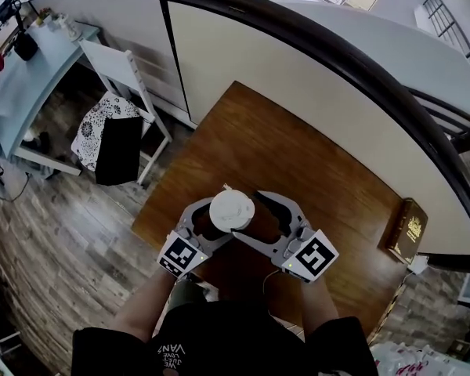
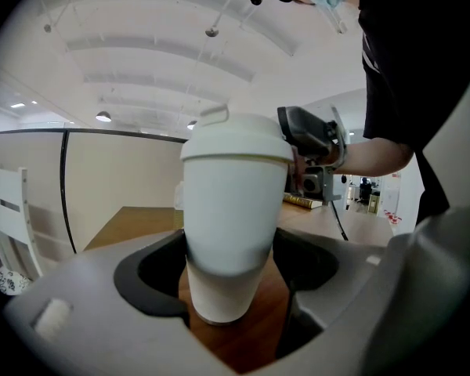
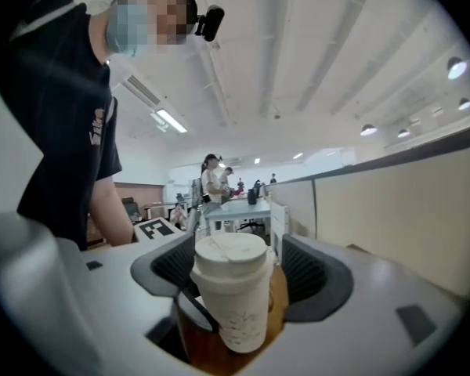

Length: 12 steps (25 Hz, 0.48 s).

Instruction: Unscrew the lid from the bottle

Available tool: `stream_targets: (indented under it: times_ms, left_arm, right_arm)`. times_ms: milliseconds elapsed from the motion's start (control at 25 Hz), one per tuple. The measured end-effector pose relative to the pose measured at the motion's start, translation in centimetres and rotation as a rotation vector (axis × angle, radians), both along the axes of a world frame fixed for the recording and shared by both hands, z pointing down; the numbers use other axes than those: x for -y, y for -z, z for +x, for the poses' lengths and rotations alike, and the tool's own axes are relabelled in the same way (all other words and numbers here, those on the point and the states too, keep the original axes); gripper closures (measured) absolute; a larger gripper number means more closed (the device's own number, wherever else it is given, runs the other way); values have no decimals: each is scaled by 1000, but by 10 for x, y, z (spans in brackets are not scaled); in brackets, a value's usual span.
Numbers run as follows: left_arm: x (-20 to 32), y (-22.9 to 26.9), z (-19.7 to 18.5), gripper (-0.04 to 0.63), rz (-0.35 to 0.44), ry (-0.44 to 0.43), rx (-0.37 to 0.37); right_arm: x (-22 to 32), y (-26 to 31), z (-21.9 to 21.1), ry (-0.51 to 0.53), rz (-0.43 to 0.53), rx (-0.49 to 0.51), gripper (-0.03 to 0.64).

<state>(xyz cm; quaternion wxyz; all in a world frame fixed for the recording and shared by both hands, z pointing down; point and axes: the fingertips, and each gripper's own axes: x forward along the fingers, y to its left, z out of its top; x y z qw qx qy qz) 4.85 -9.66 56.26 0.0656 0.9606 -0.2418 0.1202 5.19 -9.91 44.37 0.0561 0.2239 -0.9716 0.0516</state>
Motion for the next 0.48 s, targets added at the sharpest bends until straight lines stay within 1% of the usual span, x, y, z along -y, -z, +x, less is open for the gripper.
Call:
stream_targets:
  times_ms: [80,120,240,360,480]
  left_arm:
    - [1,-1,0,249,-2,6,2]
    - [1,-1,0,249,-3,8,3]
    - [1,-2,0,249,-7,10,4]
    - [1,-2,1,249,-11,13,7]
    - [2,-1,1,249,-10,20,7]
  right_arm:
    - [-3,-2,-2,-105,-19,7,304]
    - [-4,-4,-4,-136,-17,1,301]
    - [-1,-4,-12,-178,13,-23,287]
    - [7,0,-16,-170,30,-37,280]
    - [7,-3,-26,-102,46,-90,277]
